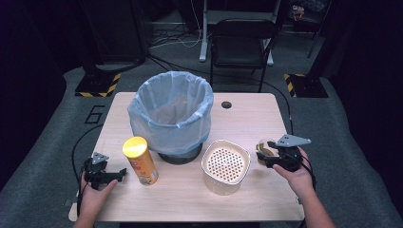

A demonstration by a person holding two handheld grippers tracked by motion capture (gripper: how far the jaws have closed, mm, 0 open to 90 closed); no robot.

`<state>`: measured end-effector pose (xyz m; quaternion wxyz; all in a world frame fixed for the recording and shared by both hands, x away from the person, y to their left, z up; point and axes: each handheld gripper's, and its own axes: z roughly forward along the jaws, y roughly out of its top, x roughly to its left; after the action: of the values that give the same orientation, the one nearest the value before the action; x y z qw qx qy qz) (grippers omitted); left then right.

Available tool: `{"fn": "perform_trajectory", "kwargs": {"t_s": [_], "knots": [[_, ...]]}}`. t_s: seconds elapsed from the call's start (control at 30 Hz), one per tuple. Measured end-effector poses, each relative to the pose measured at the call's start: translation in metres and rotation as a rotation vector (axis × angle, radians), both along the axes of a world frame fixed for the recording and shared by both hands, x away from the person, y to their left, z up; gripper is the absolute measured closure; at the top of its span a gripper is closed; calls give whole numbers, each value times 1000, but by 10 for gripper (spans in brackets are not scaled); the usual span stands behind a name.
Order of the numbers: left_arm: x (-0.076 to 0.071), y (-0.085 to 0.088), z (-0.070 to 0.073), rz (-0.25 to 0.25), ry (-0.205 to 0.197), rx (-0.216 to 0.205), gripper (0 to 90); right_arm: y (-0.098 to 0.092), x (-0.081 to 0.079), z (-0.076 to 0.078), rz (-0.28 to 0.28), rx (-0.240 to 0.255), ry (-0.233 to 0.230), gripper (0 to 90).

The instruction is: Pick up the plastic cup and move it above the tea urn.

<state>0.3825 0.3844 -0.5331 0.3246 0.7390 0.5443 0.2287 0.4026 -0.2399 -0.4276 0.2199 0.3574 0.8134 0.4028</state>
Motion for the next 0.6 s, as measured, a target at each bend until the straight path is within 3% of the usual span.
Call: {"fn": "perform_trajectory", "kwargs": {"t_s": [0.17, 0.27, 0.37, 0.6], "knots": [[0, 0, 0, 0, 0, 0, 3, 6, 9, 13, 7, -29, -34, 339], [0, 0, 0, 0, 0, 0, 3, 9, 14, 21, 10, -11, -43, 338], [0, 0, 0, 0, 0, 0, 3, 13, 19, 29, 50, -14, -48, 338], [0, 0, 0, 0, 0, 0, 3, 22, 27, 37, 82, -44, -71, 340]]}}
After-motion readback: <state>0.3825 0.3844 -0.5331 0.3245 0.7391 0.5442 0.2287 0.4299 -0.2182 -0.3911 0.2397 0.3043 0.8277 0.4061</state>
